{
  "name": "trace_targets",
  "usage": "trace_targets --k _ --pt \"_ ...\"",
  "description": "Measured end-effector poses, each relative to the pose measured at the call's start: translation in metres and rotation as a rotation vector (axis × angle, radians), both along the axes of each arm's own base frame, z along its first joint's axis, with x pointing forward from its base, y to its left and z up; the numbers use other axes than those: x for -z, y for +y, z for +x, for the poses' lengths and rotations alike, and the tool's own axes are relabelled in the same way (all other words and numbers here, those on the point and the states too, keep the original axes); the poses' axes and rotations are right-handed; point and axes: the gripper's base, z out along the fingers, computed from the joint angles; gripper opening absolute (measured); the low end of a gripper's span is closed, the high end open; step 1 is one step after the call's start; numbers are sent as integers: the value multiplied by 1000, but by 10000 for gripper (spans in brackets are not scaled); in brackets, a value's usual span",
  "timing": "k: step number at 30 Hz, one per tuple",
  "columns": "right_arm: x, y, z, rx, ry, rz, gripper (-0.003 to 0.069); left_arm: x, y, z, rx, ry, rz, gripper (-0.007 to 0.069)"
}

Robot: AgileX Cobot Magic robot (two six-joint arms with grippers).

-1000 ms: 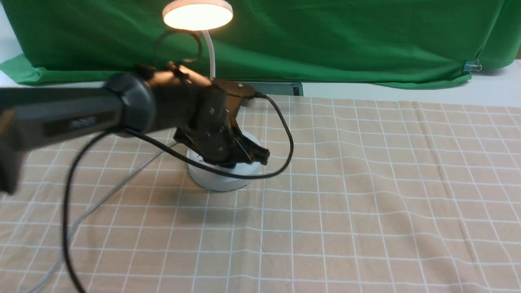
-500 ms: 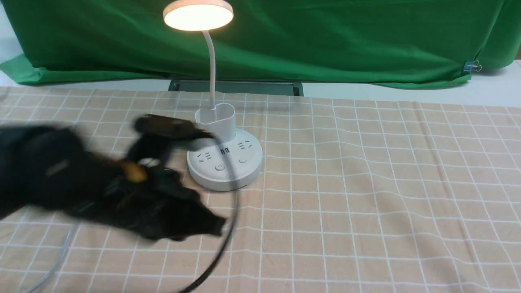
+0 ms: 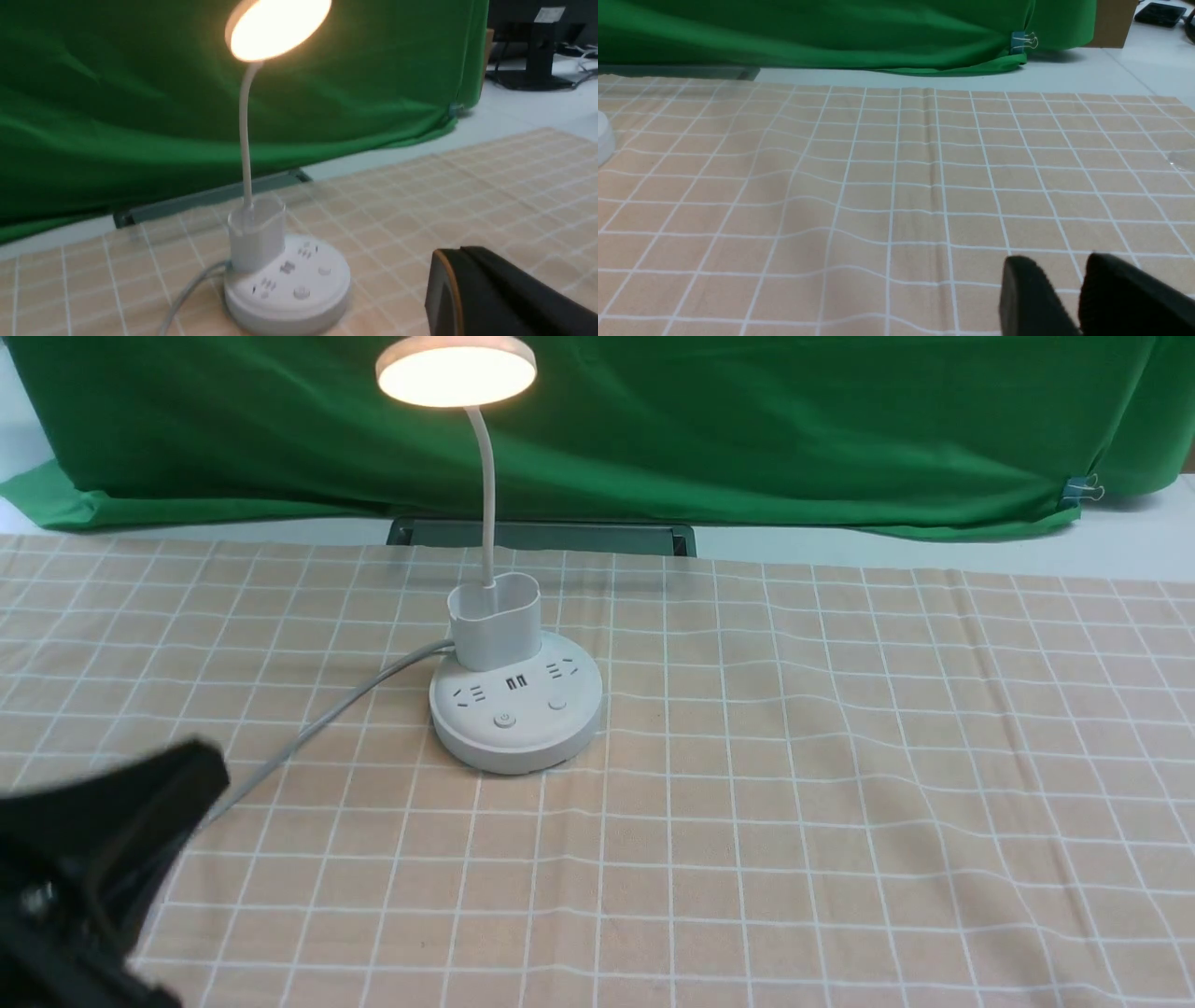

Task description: Turn on the table lamp on the light coffee tablecloth with your hand.

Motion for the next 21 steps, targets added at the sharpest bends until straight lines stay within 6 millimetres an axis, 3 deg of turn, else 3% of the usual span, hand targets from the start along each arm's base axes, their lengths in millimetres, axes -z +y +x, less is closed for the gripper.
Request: trace_targets --k 6,15,19,21 --pt "0 0 0 0 0 0 239 30 2 -3 -1 57 36 0" --pt "0 0 0 0 0 1 239 55 4 -5 -2 106 82 0" --pt "0 0 0 0 0 1 239 72 10 -11 -31 50 63 1" --pt "0 0 0 0 -1 1 239 70 15 -14 -70 -9 33 1"
